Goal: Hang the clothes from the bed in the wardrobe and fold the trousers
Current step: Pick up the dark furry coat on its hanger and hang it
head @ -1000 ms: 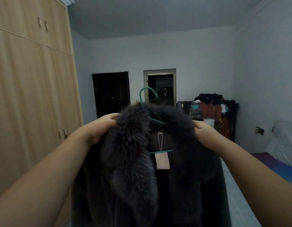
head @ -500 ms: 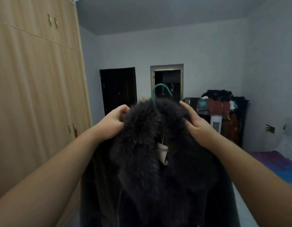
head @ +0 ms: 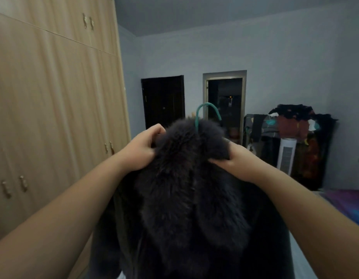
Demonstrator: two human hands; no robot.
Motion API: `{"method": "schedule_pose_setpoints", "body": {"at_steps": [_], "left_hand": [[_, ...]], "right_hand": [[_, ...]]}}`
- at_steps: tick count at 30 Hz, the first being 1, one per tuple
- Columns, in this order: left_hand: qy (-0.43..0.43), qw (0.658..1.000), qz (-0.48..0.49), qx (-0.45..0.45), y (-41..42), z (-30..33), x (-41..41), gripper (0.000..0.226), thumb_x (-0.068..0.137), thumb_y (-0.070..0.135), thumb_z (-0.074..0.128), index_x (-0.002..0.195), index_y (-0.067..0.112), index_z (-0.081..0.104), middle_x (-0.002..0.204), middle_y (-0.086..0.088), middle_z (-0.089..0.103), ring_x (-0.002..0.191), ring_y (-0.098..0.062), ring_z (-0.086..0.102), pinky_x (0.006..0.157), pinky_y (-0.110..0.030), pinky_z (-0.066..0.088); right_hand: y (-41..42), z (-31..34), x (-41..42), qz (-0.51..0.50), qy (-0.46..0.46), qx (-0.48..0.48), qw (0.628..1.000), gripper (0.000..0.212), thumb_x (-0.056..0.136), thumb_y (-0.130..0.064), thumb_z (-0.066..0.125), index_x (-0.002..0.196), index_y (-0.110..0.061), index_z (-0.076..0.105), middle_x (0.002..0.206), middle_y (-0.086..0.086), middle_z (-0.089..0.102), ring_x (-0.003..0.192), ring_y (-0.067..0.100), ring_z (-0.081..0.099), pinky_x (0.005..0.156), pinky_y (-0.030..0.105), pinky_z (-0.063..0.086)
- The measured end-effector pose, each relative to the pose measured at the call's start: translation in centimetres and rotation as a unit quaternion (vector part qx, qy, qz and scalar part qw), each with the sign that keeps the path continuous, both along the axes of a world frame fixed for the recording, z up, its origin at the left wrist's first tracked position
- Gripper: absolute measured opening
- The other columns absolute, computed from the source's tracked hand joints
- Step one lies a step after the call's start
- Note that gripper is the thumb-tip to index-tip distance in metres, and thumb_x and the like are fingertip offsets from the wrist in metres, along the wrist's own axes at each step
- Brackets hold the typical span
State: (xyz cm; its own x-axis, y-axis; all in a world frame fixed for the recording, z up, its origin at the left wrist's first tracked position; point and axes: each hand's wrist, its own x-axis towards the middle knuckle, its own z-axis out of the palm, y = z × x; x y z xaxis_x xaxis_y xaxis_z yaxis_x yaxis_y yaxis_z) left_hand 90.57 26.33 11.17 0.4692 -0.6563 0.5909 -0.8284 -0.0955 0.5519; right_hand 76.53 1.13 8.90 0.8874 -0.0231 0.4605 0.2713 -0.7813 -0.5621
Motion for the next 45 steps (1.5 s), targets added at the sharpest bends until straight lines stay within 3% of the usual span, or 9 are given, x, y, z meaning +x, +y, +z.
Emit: {"method": "schedule_pose_setpoints", "body": {"at_steps": [4, 10, 17, 24, 30, 35, 38, 41, 45], "left_hand": [[0.021, 0.998, 0.051, -0.042, 2.6, -1.5, 0.4, 0.024, 0.081, 0.007, 0.073, 0.095, 0.009, 0.054, 0.082, -0.005, 0.062, 0.080, -0.010, 0.055, 0.070, -0.035, 0.046], [0.010, 0.984, 0.171, -0.055, 6.2, -3.1, 0.0, 0.029, 0.083, -0.010, 0.073, 0.101, 0.011, 0.064, 0.090, 0.007, 0.073, 0.086, 0.003, 0.062, 0.080, -0.022, 0.051], [0.031, 0.961, 0.258, 0.093, 7.1, -1.7, -2.9, 0.030, 0.087, -0.003, 0.057, 0.108, 0.011, 0.072, 0.108, 0.006, 0.073, 0.102, -0.004, 0.063, 0.088, -0.022, 0.050], [0.204, 0.910, 0.359, -0.022, 8.0, -4.9, -3.3, 0.017, 0.085, -0.002, 0.060, 0.088, 0.008, 0.074, 0.082, -0.001, 0.074, 0.078, -0.014, 0.068, 0.063, -0.022, 0.054], [0.321, 0.900, 0.274, -0.108, 5.3, -7.9, -5.1, 0.028, 0.078, 0.001, 0.051, 0.093, 0.011, 0.072, 0.085, -0.012, 0.074, 0.080, -0.029, 0.071, 0.076, -0.042, 0.061], [0.400, 0.878, 0.233, -0.122, 5.9, -9.5, -5.9, 0.040, 0.078, 0.004, 0.050, 0.116, 0.012, 0.061, 0.102, -0.016, 0.069, 0.091, -0.034, 0.068, 0.082, -0.051, 0.059], [0.445, 0.862, 0.195, -0.145, 7.0, -9.1, -7.4, 0.031, 0.092, 0.010, 0.047, 0.122, 0.012, 0.052, 0.111, -0.015, 0.062, 0.098, -0.030, 0.063, 0.077, -0.042, 0.055], [0.475, 0.849, 0.175, -0.152, 7.9, -9.5, -8.7, 0.027, 0.099, 0.026, 0.040, 0.119, 0.013, 0.053, 0.110, -0.016, 0.061, 0.101, -0.032, 0.062, 0.089, -0.048, 0.054], [0.532, 0.824, 0.130, -0.146, 8.0, -11.3, -10.4, 0.050, 0.085, 0.059, 0.043, 0.114, 0.022, 0.059, 0.116, -0.011, 0.063, 0.116, -0.026, 0.057, 0.107, -0.042, 0.043]], "right_hand": [[-0.5, -0.7, 1.5, 0.084, 0.044, 0.203, 0.975, 0.016, 0.100, -0.032, 0.055, 0.114, -0.035, 0.063, 0.117, -0.011, 0.069, 0.104, -0.002, 0.065, 0.101, 0.026, 0.048], [1.5, -1.4, 3.5, 0.076, 0.044, -0.053, 0.995, 0.049, 0.094, -0.017, 0.061, 0.130, -0.048, 0.051, 0.117, -0.026, 0.062, 0.110, 0.000, 0.059, 0.093, 0.025, 0.047], [8.3, -2.3, 7.1, -0.021, -0.052, -0.051, 0.997, 0.047, 0.095, -0.018, 0.053, 0.132, -0.046, 0.052, 0.112, -0.004, 0.069, 0.108, 0.032, 0.061, 0.098, 0.052, 0.048], [9.9, -4.8, 6.9, -0.137, -0.059, 0.067, 0.987, 0.043, 0.096, -0.022, 0.056, 0.138, -0.025, 0.053, 0.138, 0.001, 0.051, 0.127, 0.022, 0.047, 0.108, 0.040, 0.041], [18.1, -6.8, 2.8, -0.029, 0.101, 0.184, 0.977, 0.050, 0.099, -0.045, 0.054, 0.144, -0.024, 0.046, 0.140, -0.001, 0.054, 0.126, 0.019, 0.052, 0.100, 0.032, 0.042], [22.3, -8.3, -1.5, -0.181, -0.033, 0.049, 0.982, 0.038, 0.095, -0.042, 0.057, 0.129, -0.033, 0.043, 0.124, -0.013, 0.042, 0.112, 0.009, 0.049, 0.091, 0.030, 0.050], [24.8, -7.4, -1.8, -0.125, 0.120, 0.180, 0.968, 0.023, 0.103, -0.041, 0.042, 0.113, -0.027, 0.058, 0.105, -0.008, 0.061, 0.094, 0.011, 0.059, 0.070, 0.028, 0.047], [26.3, -7.6, -0.8, -0.070, 0.146, 0.397, 0.903, 0.021, 0.102, -0.033, 0.048, 0.097, -0.018, 0.062, 0.100, 0.006, 0.066, 0.093, 0.024, 0.063, 0.085, 0.043, 0.055], [27.2, -8.9, 0.0, -0.136, 0.169, 0.390, 0.895, 0.034, 0.092, -0.043, 0.056, 0.113, -0.016, 0.062, 0.108, 0.006, 0.069, 0.099, 0.026, 0.066, 0.091, 0.046, 0.055]]}}
